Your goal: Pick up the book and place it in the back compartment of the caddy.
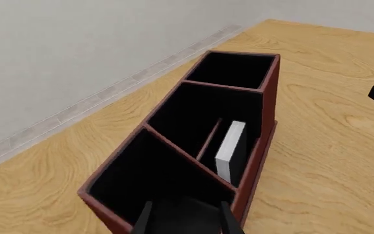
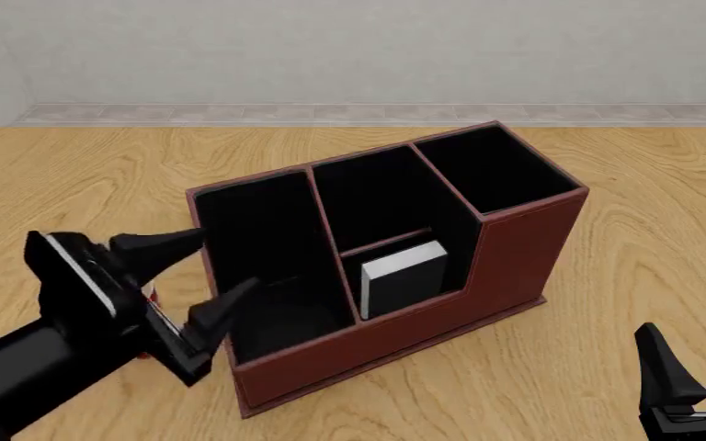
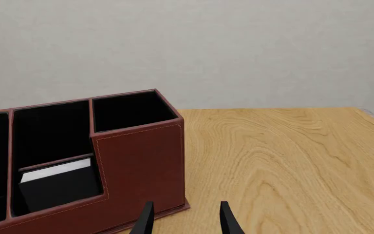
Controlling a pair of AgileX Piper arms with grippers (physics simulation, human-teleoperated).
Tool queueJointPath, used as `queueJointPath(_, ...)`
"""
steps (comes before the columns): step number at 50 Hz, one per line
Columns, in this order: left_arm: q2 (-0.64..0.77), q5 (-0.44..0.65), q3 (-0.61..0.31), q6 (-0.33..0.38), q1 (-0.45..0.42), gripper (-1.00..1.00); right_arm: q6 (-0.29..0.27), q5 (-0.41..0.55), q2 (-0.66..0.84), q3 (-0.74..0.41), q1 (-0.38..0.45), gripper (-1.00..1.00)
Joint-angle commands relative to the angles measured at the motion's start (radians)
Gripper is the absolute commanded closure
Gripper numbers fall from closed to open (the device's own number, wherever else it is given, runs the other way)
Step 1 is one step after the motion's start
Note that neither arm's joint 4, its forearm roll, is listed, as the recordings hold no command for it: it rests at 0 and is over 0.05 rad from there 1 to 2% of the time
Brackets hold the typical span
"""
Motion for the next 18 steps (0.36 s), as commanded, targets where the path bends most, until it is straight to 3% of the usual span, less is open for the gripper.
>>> queueJointPath(1, -0.29, 0.2, 0.048, -0.038, 0.113, -1.0, 0.0, -0.001, 0.001, 0.0, 0.0, -1.0)
queueJointPath(5, -0.411, 0.319, 0.029, -0.084, 0.174, -1.0, 0.0, 0.0, 0.0, 0.0, 0.0, -1.0)
queueJointPath(7, -0.51, 0.404, 0.041, -0.226, 0.225, -1.0, 0.0, 0.0, 0.0, 0.0, 0.0, -1.0)
queueJointPath(8, -0.548, 0.433, 0.059, -0.231, 0.196, -1.0, 0.0, 0.0, 0.0, 0.0, 0.0, -1.0)
queueJointPath(9, -0.635, 0.5, 0.071, -0.179, 0.244, -1.0, 0.0, 0.0, 0.0, 0.0, 0.0, -1.0)
queueJointPath(10, -0.637, 0.502, 0.071, -0.179, 0.244, -1.0, 0.0, 0.0, 0.0, 0.0, 0.0, -1.0)
queueJointPath(11, -0.717, 0.591, 0.069, -0.159, 0.307, -1.0, 0.0, 0.0, 0.0, 0.0, 0.0, -1.0)
queueJointPath(14, -0.805, 0.691, 0.024, -0.195, 0.375, -1.0, 0.0, 0.0, 0.0, 0.0, 0.0, -1.0)
queueJointPath(16, -0.807, 0.714, -0.01, -0.187, 0.423, -1.0, 0.0, 0.0, 0.0, 0.0, 0.0, -1.0)
queueJointPath(18, -0.807, 0.718, -0.033, -0.124, 0.473, -1.0, 0.0, 0.0, 0.001, 0.0, 0.0, -1.0)
